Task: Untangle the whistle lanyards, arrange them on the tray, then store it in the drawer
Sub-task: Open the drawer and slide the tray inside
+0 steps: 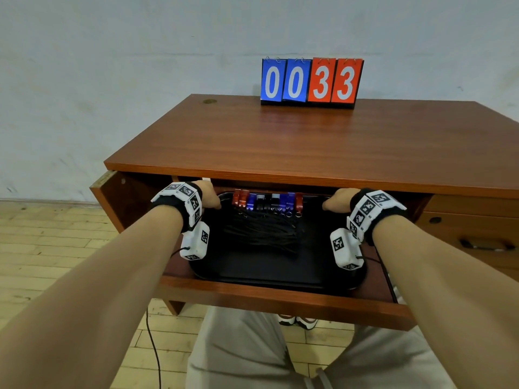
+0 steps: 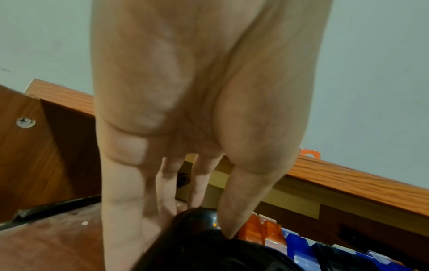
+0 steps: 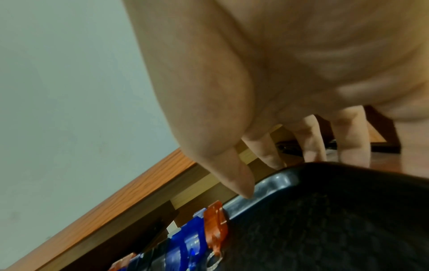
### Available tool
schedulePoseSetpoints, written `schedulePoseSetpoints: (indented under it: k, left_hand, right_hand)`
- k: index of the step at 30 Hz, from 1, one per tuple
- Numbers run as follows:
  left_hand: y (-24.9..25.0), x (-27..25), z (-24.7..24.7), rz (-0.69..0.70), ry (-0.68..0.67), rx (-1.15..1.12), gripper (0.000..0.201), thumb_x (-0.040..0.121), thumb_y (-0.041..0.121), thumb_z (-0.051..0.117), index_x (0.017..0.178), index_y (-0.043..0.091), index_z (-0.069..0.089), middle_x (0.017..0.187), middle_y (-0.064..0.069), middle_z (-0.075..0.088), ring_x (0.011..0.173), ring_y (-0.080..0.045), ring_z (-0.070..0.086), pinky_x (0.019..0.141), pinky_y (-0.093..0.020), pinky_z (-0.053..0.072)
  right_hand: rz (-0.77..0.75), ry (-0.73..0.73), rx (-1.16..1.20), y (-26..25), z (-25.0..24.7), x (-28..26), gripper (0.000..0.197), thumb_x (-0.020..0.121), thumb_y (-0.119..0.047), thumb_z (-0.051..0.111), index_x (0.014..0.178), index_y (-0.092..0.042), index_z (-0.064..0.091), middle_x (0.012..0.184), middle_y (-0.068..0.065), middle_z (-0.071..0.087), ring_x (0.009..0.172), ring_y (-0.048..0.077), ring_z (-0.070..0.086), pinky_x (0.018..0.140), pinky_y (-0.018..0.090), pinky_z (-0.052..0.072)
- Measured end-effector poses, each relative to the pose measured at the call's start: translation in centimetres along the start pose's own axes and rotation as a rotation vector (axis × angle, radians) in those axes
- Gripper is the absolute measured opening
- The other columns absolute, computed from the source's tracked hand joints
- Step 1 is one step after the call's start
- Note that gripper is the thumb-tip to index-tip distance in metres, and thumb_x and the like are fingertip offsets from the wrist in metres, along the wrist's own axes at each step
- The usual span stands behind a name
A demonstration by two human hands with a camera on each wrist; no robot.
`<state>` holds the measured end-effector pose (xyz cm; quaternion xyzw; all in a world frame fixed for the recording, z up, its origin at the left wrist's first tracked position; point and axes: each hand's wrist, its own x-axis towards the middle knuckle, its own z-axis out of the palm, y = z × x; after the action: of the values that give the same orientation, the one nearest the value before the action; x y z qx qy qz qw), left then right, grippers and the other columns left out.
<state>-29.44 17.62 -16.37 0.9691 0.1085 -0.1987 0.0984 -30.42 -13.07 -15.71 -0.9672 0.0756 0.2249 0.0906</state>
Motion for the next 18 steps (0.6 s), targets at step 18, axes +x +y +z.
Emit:
schedulePoseSetpoints:
  k: [18]
  left_hand:
    - [1.8, -10.5, -0.5, 0.182, -0.197, 0.31, 0.098, 0.087, 0.064, 0.067, 0.162, 0.022, 0.022, 0.166, -0.006, 0.029, 0.149, -0.028, 0.035, 0.116, -0.042, 0.035]
  right_hand:
    - [-0.274, -0.092, -0.329, -1.9, -0.1, -6.5, 0.075, 0.094, -0.06, 0.054, 0.154, -0.019, 0.035, 0.159, 0.004, 0.037, 0.143, 0.025, 0.038, 0.113, 0.038, 0.034]
